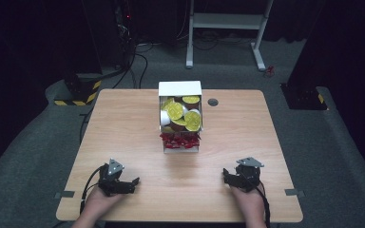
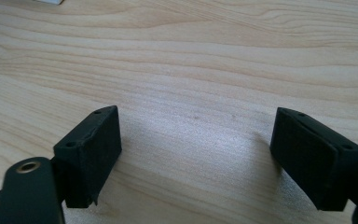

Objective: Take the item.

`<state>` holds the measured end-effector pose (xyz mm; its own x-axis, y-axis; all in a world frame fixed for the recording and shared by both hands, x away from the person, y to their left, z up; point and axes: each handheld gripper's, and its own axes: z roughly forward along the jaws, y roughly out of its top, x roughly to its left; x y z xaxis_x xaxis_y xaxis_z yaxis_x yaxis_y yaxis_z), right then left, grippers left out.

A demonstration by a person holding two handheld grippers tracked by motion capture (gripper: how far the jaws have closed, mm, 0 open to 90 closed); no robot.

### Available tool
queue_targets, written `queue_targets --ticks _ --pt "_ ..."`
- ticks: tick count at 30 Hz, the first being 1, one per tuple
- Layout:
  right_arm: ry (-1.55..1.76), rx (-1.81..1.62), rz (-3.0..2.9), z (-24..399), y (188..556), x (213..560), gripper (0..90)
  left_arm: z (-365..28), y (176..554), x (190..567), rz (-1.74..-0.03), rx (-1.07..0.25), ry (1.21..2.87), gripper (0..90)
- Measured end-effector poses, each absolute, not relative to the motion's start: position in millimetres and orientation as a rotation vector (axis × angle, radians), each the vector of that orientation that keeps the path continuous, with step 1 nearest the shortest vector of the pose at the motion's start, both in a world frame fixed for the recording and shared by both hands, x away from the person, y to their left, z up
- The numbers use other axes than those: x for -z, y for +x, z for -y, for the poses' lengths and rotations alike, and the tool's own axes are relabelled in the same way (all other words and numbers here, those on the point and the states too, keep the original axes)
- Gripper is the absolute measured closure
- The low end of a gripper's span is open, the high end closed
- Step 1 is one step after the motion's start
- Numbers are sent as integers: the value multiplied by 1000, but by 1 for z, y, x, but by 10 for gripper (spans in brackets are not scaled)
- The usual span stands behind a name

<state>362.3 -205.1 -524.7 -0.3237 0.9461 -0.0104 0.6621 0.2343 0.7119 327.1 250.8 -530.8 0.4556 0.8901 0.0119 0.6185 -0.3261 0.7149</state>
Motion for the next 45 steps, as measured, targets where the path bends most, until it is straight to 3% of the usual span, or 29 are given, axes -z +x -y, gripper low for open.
queue_targets --ticks 6,45 --pt "1443 -917 -2067 206 358 520 235 -251 327 531 -1255 -542 2062 23" --pt "1295 -1013 -2068 169 350 495 418 -251 327 531 -1256 -537 2058 30"
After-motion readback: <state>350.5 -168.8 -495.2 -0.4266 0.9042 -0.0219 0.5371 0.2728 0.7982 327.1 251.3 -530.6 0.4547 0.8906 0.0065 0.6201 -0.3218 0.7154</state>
